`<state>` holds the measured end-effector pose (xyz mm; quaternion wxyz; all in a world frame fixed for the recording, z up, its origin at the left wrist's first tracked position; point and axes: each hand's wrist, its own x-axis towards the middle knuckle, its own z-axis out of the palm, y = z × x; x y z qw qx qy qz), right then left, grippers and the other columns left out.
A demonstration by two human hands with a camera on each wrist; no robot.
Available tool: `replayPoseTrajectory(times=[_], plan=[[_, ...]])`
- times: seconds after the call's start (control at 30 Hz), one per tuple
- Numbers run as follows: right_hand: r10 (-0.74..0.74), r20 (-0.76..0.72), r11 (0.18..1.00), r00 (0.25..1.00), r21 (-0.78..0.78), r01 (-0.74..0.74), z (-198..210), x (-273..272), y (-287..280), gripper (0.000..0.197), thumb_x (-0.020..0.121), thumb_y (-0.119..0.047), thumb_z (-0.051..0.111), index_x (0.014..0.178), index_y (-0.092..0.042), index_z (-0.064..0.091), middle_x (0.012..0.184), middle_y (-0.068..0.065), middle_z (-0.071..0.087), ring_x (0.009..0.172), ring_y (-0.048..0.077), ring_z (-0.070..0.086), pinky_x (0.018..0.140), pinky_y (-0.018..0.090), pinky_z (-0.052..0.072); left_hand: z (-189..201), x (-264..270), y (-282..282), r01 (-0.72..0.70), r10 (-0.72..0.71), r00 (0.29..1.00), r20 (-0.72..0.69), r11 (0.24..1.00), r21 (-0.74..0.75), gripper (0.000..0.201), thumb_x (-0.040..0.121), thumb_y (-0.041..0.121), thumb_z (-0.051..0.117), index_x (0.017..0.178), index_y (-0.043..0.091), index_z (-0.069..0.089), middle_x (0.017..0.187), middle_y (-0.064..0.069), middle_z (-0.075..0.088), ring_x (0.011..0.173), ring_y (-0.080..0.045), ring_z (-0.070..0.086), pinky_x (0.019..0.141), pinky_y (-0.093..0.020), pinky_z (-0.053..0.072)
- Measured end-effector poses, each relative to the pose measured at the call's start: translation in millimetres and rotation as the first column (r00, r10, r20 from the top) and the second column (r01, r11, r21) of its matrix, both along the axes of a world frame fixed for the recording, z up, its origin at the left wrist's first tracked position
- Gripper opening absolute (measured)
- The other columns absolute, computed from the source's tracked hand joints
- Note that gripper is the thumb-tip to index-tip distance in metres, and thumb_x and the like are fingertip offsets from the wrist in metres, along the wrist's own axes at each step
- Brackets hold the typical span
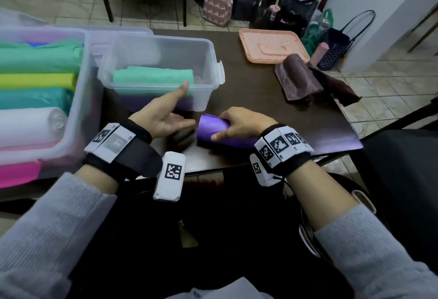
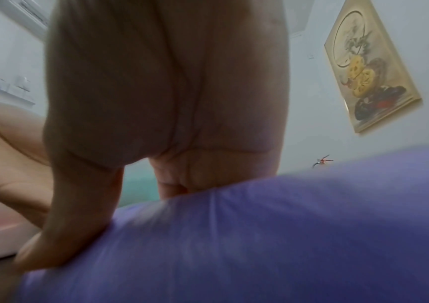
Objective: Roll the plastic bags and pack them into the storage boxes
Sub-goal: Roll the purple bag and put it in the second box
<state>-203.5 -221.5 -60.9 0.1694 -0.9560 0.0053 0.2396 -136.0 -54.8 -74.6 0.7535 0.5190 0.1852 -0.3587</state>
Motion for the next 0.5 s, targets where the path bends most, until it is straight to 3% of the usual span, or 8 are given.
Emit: replayPoseTrajectory(times=[0.07,0.13,0.2,0.27,0.33,0.5], plan=[[0.043,-0.008,0.999,0.999,-0.025,-0.043,6.2,2.4,7.6,0.028,0.081,-0.044,0.067,0.081,-0.019,0.056,0.078,-0.003,0.051,0.078,0.019,0.048,0.057,0.026,0.032,-1.2,6.7,10.1,-0.163,0.16,0.986,-0.039,0.982,-0.094,0.071,0.085,0.038,0.064,0.143,0.014,0.029,0.151,-0.023,0.022,0.136,-0.041,0.03,0.09,-0.048,0.047],[0.088,-0.012,0.994,0.996,-0.066,-0.089,15.6,3.6,14.1,0.038,0.081,-0.046,0.067,0.099,-0.013,0.062,0.088,0.0,0.053,0.082,0.02,0.049,0.066,0.027,0.034,-4.4,12.5,18.6,-0.321,0.32,0.947,-0.035,0.933,-0.161,0.067,0.085,0.031,0.067,0.14,0.012,0.034,0.149,-0.015,0.032,0.131,-0.038,0.038,0.08,-0.049,0.05],[0.119,0.001,0.988,0.993,-0.1,-0.118,28.3,5.1,17.5,0.041,0.079,-0.047,0.067,0.103,-0.013,0.063,0.088,0.001,0.054,0.081,0.02,0.051,0.069,0.028,0.035,-9.4,17.5,24.0,-0.454,0.456,0.889,-0.043,0.866,-0.209,0.065,0.084,0.021,0.069,0.138,0.01,0.037,0.145,-0.013,0.036,0.127,-0.037,0.042,0.067,-0.047,0.055],[0.14,0.022,0.985,0.99,-0.11,-0.136,45.5,8.2,19.0,0.039,0.078,-0.048,0.067,0.098,-0.015,0.063,0.082,0.0,0.055,0.077,0.02,0.051,0.066,0.029,0.035,-12.4,19.7,26.0,-0.49,0.491,0.869,-0.055,0.841,-0.229,0.061,0.083,0.012,0.069,0.136,0.007,0.04,0.142,-0.019,0.035,0.126,-0.042,0.041,0.054,-0.044,0.057],[0.168,0.05,0.98,0.985,-0.113,-0.161,67.3,12.8,22.1,0.034,0.08,-0.049,0.065,0.088,-0.016,0.06,0.073,-0.002,0.053,0.069,0.018,0.049,0.059,0.03,0.034,-13.9,20.9,26.9,-0.494,0.493,0.868,-0.062,0.84,-0.225,0.06,0.082,0.003,0.068,0.135,0.003,0.04,0.142,-0.025,0.032,0.123,-0.049,0.041,0.05,-0.04,0.056],[0.175,0.277,0.985,0.945,-0.05,-0.167,104.8,39.6,42.6,0.027,0.083,-0.046,0.063,0.089,-0.022,0.054,0.07,-0.01,0.049,0.062,0.003,0.044,0.054,0.02,0.03,-2.8,6.8,26.4,-0.476,0.487,0.872,-0.044,0.824,-0.307,0.038,0.092,-0.004,0.05,0.13,-0.004,0.044,0.13,-0.025,0.049,0.115,-0.042,0.052,0.059,-0.043,0.057]])
